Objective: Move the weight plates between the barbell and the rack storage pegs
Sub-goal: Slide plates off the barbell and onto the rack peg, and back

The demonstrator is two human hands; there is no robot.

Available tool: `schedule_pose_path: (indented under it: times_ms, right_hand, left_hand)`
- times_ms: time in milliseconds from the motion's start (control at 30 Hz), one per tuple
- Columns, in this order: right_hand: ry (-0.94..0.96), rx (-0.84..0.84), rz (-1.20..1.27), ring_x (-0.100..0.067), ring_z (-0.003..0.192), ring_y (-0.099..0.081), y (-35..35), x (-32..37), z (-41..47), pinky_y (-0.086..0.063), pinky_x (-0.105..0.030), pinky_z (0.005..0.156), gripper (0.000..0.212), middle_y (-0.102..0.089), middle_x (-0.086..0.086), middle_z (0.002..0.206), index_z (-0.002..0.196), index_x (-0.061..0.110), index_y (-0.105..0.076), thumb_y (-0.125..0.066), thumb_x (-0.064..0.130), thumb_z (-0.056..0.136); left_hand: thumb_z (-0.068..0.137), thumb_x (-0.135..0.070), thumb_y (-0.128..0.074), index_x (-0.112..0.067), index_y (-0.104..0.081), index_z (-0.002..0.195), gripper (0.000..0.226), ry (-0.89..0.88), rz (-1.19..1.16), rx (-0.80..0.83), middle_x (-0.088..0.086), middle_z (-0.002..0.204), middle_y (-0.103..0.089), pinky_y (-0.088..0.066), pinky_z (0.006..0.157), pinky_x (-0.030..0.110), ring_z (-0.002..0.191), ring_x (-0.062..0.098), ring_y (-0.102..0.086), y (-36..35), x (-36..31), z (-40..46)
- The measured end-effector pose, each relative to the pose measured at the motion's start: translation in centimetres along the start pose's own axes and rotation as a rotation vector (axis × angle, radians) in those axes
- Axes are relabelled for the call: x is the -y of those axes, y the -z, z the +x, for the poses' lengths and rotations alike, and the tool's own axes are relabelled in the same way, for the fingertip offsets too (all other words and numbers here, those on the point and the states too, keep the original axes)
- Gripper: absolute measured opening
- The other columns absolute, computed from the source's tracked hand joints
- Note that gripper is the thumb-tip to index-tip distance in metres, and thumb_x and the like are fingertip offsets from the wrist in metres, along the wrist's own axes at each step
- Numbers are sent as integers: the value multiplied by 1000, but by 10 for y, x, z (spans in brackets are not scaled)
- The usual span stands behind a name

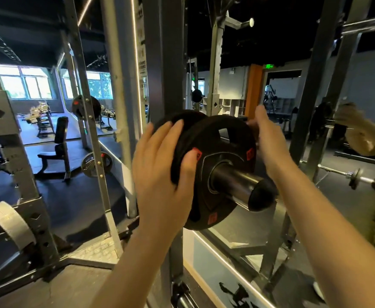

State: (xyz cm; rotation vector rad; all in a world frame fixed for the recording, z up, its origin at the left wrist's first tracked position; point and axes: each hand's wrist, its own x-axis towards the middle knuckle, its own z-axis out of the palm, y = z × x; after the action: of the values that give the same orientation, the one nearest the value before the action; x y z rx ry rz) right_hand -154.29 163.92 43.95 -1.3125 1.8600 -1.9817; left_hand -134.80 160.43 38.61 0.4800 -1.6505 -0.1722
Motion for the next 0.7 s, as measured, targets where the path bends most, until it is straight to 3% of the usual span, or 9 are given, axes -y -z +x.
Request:
schedule_pose_path:
  times_ms: [67,167,267,400,533,633,700]
  right_hand:
    - [143,-11,-167,-16,73,-55,-5,11,9,-39,-30,75,62,-57,-8,74,74,11,-56,-21,55,100]
    - [152,-5,-36,-33,66,-53,-18,1,14,-43,-38,73,56,-50,-11,65,64,15,-50,-31,57,95]
    - [46,-117,28,-12,67,-59,-25,-16,14,-46,-27,70,41,-57,-6,73,71,19,-52,-33,38,102]
    - [-180,-220,166,-29,101,-60,-36,-34,9,-44,-41,95,31,-63,-13,104,93,16,-62,-40,37,97]
    - [-304,-204,189,-32,109,-58,-38,-42,3,-41,-49,102,48,-61,-15,117,104,22,-61,-35,56,80]
    - [-216,-184,76,-28,104,-59,-31,-28,-4,-44,-43,94,42,-63,-12,112,102,21,-62,-31,49,97]
    - [-115,-164,134,-20,97,-63,-29,-16,-4,-46,-39,87,50,-67,-7,104,97,22,-64,-30,60,95]
  left_hand:
    - [95,-48,-37,-24,-41,139,50,98,-57,-83,-5,145,-40,-17,116,39,143,9,-18,-8,7,-19]
    - [95,-58,-31,-29,-40,138,53,116,-103,-86,-2,149,-37,-20,115,51,144,15,-19,-15,13,-20]
    - [94,-58,-34,-29,-45,136,53,54,11,-43,1,151,-33,-19,114,54,144,23,-18,-12,20,1]
    - [92,-51,-42,-30,-55,131,46,-85,191,46,1,150,-36,-16,115,53,144,21,-16,-6,21,33]
    - [92,-50,-43,-31,-52,133,46,-100,202,112,-1,150,-37,-15,115,55,144,19,-18,-3,16,47]
    - [91,-41,-50,-19,-51,134,48,-55,130,-48,4,140,-47,-28,112,45,135,20,-35,2,18,22]
    - [91,-43,-46,-17,-47,134,51,87,10,-132,4,135,-48,-33,107,31,128,14,-40,0,20,-4]
